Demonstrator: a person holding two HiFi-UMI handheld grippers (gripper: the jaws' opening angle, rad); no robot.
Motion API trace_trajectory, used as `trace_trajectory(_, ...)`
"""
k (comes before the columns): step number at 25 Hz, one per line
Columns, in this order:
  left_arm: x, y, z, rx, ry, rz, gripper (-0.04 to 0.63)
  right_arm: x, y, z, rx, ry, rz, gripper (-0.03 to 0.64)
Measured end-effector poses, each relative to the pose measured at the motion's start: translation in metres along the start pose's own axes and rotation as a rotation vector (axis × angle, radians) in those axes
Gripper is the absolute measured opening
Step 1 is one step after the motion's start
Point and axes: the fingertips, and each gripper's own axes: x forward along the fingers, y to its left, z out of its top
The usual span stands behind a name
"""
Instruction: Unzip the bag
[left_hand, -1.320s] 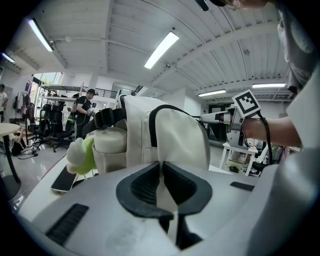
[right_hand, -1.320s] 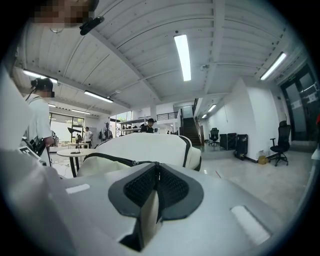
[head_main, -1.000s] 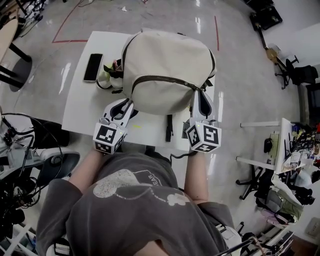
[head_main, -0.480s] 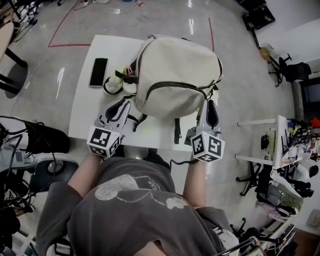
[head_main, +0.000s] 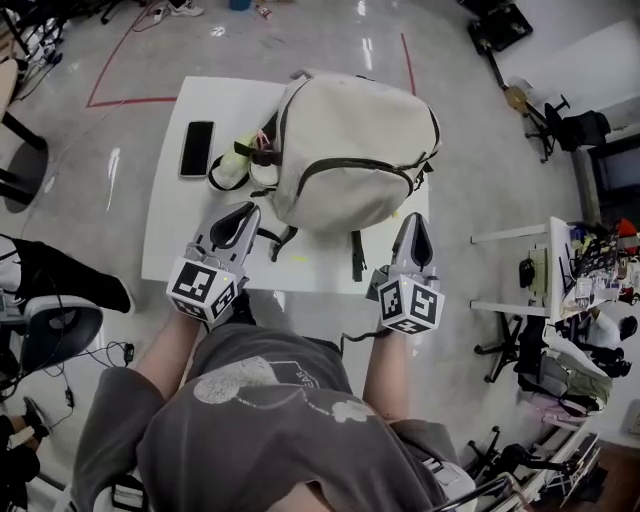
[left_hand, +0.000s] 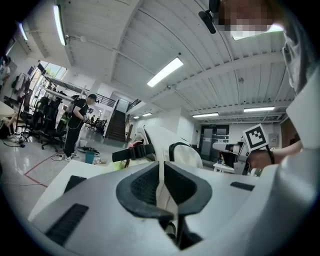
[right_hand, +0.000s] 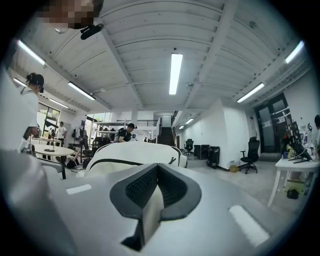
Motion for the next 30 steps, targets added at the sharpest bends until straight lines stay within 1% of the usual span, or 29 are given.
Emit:
trace_trajectory(5, -0.019, -0.038, 0.003, 0.005, -0.011, 0.021, 0.025, -0.03, -0.004, 0.003, -0.019, -0.011, 0.056, 0.0)
trace_trajectory(9, -0.039, -0.081, -0.007, -0.002, -0.005, 0.046, 0.02, -0.071, -0.018, 0.002, -0.037, -0.012, 0.117, 0.0)
trace_trajectory(12, -0.056, -0.117, -0.018, -0.018, -0.004, 0.079, 0.017, -0.113, -0.04, 0.002, -0.065, -0.021, 0.15, 0.0)
trace_trajectory(17, -0.08, -0.183, -0.038, -0.036, -0.005, 0.118, 0.017, -0.182, -0.092, -0.005, -0.054, -0.015, 0.151, 0.0)
trace_trajectory(21, -0.099, -0.23, -0.041, -0.01, -0.012, 0.144, 0.017, -0.224, -0.119, -0.018, -0.03, 0.002, 0.167, 0.0)
trace_trajectory(25, -0.124, -0.254, -0.05, -0.007, 0.004, 0.202, 0.017, -0.252, -0.123, -0.03, 0.015, -0.016, 0.223, -0.002)
trace_trajectory(30, -0.156, -0.268, -0.064, 0.001, 0.045, 0.267, 0.017, -0.272, -0.102, -0.052, 0.026, -0.004, 0.33, -0.002)
